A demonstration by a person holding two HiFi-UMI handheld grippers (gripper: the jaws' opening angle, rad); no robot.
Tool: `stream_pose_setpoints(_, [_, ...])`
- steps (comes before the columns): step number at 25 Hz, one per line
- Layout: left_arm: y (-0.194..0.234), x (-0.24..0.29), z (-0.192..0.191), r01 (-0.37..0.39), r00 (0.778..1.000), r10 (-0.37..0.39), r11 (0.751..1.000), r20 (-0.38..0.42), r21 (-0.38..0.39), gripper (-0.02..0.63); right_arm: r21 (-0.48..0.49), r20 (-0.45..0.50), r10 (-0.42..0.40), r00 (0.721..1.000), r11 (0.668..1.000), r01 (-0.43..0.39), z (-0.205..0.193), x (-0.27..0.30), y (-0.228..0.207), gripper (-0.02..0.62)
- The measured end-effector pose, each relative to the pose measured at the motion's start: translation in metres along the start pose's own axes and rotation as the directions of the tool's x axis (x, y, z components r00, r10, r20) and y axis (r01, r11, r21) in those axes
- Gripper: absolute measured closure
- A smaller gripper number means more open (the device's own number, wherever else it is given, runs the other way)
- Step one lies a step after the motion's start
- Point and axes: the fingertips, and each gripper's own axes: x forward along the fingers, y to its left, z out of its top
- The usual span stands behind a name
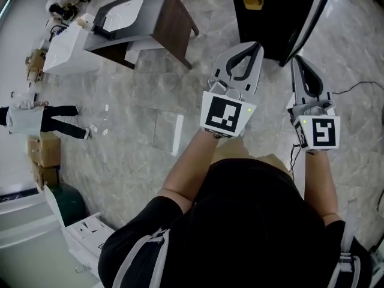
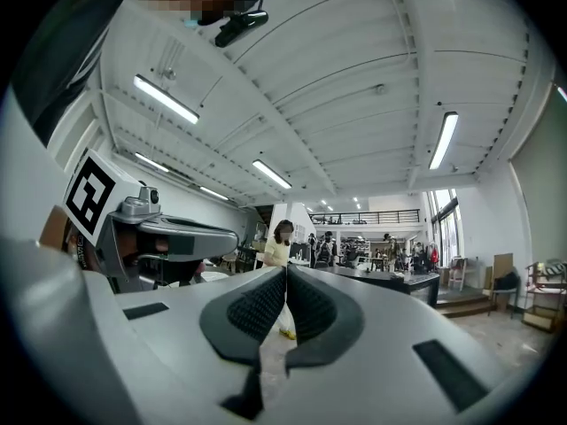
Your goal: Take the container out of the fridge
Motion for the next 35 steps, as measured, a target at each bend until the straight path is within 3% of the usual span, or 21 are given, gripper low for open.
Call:
stream_pose_setpoints(5, [0.061, 0.052, -0.027, 0.028, 0.999, -0.030, 0.997, -0.025, -0.074, 0.581, 0.001, -0.028, -0.022, 0.999, 1.000, 0.022, -0.009, 0.082, -0.022, 0.558])
stream_pose_setpoints(16, [0.162, 0.142, -0.062, 0.065, 0.997, -0.067, 0.994, -0.024, -0.090, 0.581, 0.005, -0.060, -0.034, 0.998, 0.999, 0.035, -0.022, 0.212, -0.049, 0.558])
stream_pose_setpoints(25, [0.211, 0.202, -0.086, 0.132, 0.991, -0.135, 0.985, -0.018, -0.112, 0.581, 0.005, -0.073, -0.095, 0.993, 0.995, 0.095, -0.032, 0.284, -0.078, 0.558])
stream_pose_setpoints(35, [0.235, 0.234, -0.102, 0.161, 0.986, -0.166, 0.976, -0.019, -0.147, 0.581, -0.008, -0.098, -0.134, 0.986, 0.991, 0.134, -0.042, 0.317, -0.096, 0.558])
